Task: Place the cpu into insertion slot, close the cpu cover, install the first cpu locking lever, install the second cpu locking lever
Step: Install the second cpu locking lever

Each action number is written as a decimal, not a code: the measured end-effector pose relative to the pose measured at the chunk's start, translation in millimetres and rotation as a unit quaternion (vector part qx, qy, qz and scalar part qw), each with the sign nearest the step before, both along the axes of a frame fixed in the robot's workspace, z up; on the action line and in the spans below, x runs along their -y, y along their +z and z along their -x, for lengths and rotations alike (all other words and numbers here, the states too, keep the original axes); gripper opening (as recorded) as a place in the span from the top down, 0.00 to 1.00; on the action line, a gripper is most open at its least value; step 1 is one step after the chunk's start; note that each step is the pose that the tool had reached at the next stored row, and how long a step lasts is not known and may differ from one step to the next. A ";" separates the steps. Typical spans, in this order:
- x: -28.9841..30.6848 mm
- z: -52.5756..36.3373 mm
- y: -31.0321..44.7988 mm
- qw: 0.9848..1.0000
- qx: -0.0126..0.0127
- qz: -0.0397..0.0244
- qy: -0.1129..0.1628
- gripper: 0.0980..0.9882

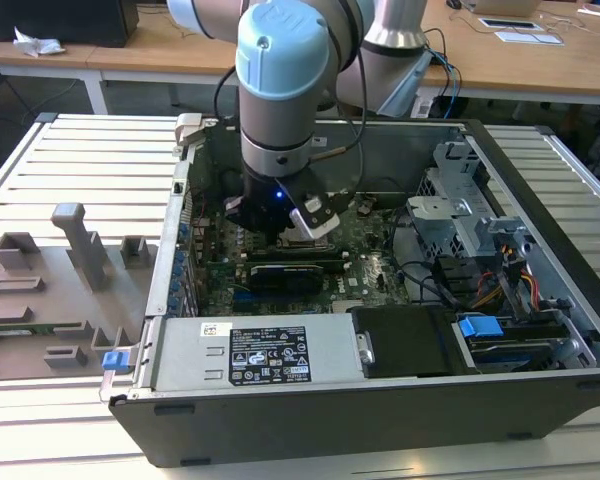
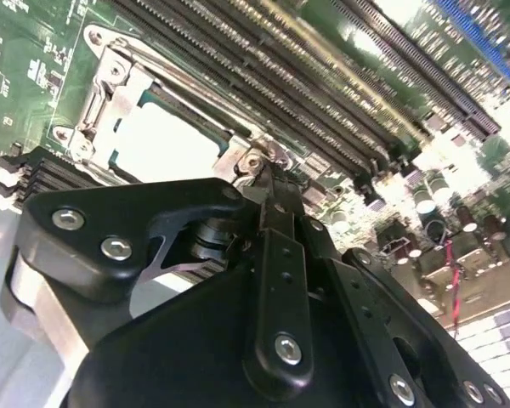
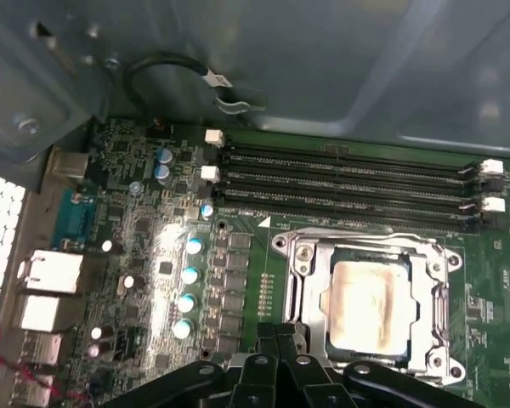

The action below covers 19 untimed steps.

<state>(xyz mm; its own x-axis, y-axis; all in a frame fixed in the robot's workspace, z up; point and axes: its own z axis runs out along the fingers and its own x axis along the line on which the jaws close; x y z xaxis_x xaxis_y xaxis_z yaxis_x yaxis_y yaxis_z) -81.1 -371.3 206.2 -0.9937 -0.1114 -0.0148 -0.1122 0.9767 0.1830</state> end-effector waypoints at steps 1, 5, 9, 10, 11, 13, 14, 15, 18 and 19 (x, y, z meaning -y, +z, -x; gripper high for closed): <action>-3.4 -0.2 0.0 1.000 0.000 0.007 0.000 0.99; -19.0 -1.0 0.0 0.999 0.000 0.040 0.000 0.99; -31.0 -1.8 0.5 0.998 0.000 0.069 0.000 0.99; -31.7 -3.2 0.7 0.997 0.000 0.071 0.000 0.99; -31.8 -5.9 0.7 0.997 -0.001 0.071 0.000 0.99; -31.8 -12.4 0.7 0.997 -0.003 0.071 0.000 0.99; -31.9 -14.7 0.8 0.997 -0.003 0.071 0.000 0.99; -32.3 -17.2 1.6 0.997 -0.004 0.074 0.000 0.99; -40.4 -24.5 5.3 0.995 -0.007 0.104 0.001 0.99; -43.0 -29.3 5.2 0.994 -0.010 0.105 0.001 0.99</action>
